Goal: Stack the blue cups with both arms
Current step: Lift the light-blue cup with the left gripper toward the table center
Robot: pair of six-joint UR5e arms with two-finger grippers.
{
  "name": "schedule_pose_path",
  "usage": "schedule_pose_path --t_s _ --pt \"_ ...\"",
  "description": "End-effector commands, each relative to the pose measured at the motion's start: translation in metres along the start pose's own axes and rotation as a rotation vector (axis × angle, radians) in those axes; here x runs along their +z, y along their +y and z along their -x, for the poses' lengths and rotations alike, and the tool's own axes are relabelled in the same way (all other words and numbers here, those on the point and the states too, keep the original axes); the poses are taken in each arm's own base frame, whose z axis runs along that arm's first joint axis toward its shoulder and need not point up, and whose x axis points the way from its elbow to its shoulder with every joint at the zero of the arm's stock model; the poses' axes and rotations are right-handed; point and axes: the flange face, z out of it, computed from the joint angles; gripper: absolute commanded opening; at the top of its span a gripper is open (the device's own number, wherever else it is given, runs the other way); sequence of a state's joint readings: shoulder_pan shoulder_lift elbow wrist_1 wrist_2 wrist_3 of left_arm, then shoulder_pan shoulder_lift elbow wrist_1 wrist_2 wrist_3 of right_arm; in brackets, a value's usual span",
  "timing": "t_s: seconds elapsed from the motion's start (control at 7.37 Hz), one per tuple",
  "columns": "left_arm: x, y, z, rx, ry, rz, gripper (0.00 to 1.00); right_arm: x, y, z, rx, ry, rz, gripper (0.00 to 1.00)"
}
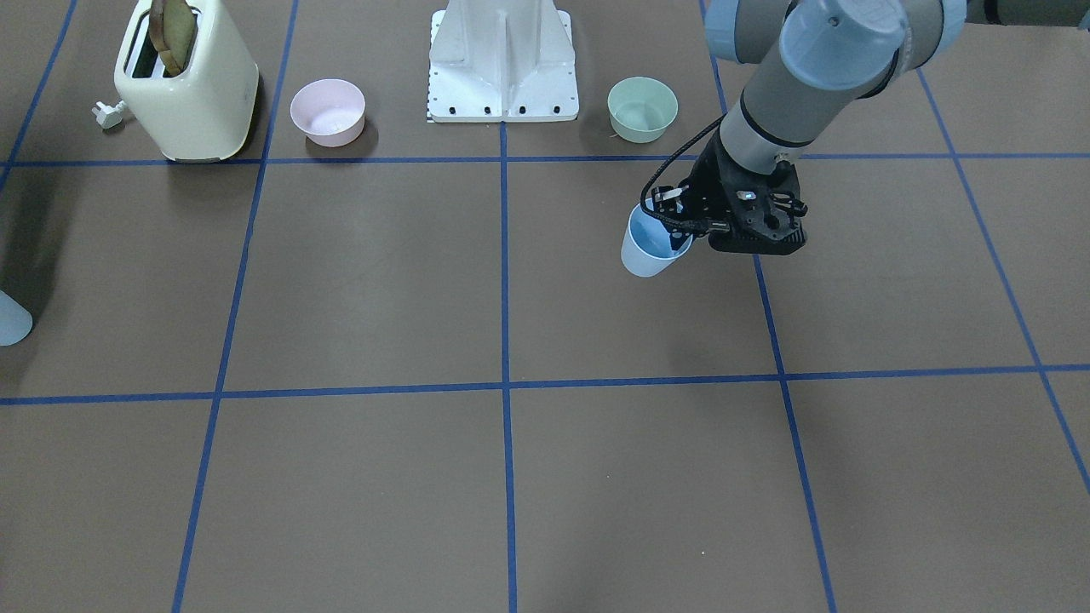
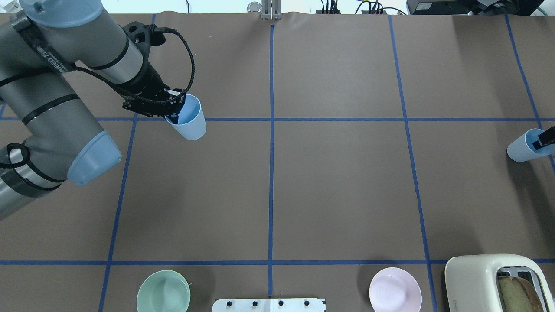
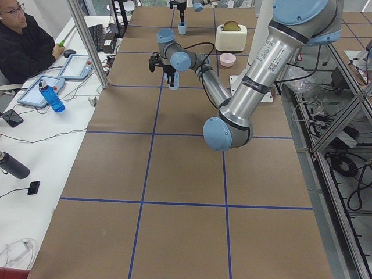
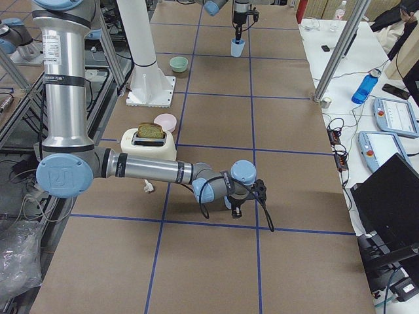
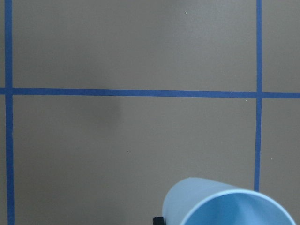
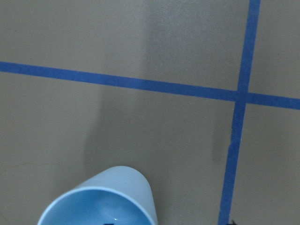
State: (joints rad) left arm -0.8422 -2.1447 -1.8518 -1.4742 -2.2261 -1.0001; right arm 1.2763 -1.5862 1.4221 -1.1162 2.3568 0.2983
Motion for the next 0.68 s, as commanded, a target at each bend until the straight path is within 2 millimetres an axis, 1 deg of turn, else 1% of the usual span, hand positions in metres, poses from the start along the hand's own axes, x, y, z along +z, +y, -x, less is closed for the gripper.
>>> schedule_pose_path --t_s 0.0,0.14,0.27,0.41,0.54 --pt "-0.001 -0.001 -0.003 0.002 0.002 0.0 0.0 0.007 -0.001 0.016 0.05 -0.018 -0.021 0.0" --pt "-0.001 -0.001 -0.003 0.002 0.002 0.0 0.0 0.005 -0.001 0.019 0.058 -0.023 -0.03 0.0" --pt "-0.001 0.0 -0.009 0.006 0.008 0.0 0.0 0.002 -0.006 0.023 0.051 -0.023 -0.038 0.0" --pt "0.004 0.003 -0.016 -0.005 0.008 0.011 0.0 -0.008 -0.017 0.036 0.034 -0.03 -0.056 0.0" --pt "0.01 0.001 -0.023 -0.009 -0.001 0.002 0.0 -0.024 -0.027 0.041 0.03 -0.04 -0.084 0.0"
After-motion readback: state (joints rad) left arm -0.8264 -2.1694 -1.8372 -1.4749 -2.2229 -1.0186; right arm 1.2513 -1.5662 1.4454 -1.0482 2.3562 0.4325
